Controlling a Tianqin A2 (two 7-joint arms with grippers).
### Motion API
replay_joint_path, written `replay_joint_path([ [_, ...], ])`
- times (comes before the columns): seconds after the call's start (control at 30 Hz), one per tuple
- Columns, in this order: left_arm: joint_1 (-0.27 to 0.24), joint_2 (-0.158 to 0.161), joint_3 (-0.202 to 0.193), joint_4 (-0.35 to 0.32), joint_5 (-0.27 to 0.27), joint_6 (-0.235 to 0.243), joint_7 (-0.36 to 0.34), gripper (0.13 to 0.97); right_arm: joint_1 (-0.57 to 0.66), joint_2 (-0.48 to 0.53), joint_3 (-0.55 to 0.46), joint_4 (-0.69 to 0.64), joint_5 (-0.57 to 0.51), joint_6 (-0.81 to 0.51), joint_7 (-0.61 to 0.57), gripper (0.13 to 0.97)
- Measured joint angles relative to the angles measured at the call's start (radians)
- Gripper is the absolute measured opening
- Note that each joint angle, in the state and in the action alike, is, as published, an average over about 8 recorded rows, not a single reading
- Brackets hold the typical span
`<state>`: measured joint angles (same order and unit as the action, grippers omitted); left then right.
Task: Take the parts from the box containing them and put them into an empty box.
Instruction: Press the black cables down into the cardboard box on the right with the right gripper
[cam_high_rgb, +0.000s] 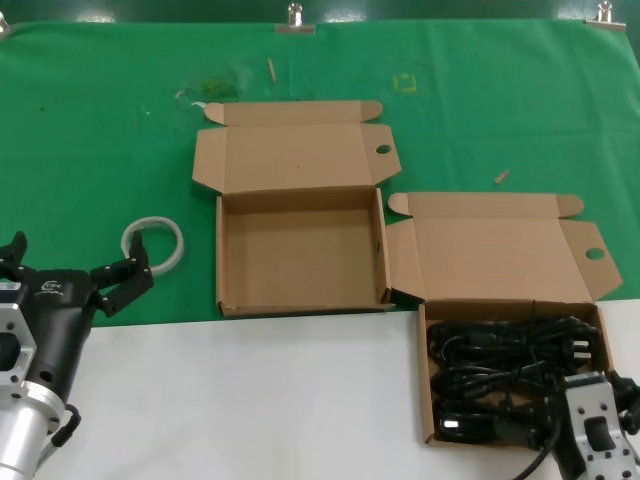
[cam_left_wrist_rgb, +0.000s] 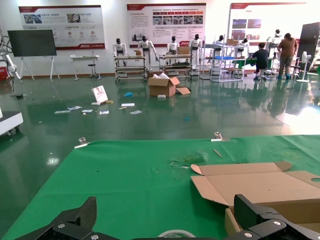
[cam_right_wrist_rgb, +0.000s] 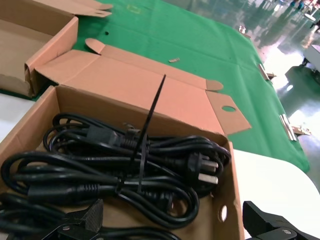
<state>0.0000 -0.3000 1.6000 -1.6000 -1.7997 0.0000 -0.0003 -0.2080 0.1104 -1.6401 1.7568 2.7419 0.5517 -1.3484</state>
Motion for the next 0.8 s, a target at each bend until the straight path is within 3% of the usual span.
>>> replay_joint_path([
  [0.47,0.000,0.000,0.000,0.000,0.000,0.000,0.000,0.966,0.065,0.000,-0.013,-0.087,0.011,-0.048,-0.010,0.960],
  [0.8,0.000,0.000,0.000,0.000,0.000,0.000,0.000,0.966,0.070,0.000,-0.011,-0.111,0.011,-0.065,0.009,0.884],
])
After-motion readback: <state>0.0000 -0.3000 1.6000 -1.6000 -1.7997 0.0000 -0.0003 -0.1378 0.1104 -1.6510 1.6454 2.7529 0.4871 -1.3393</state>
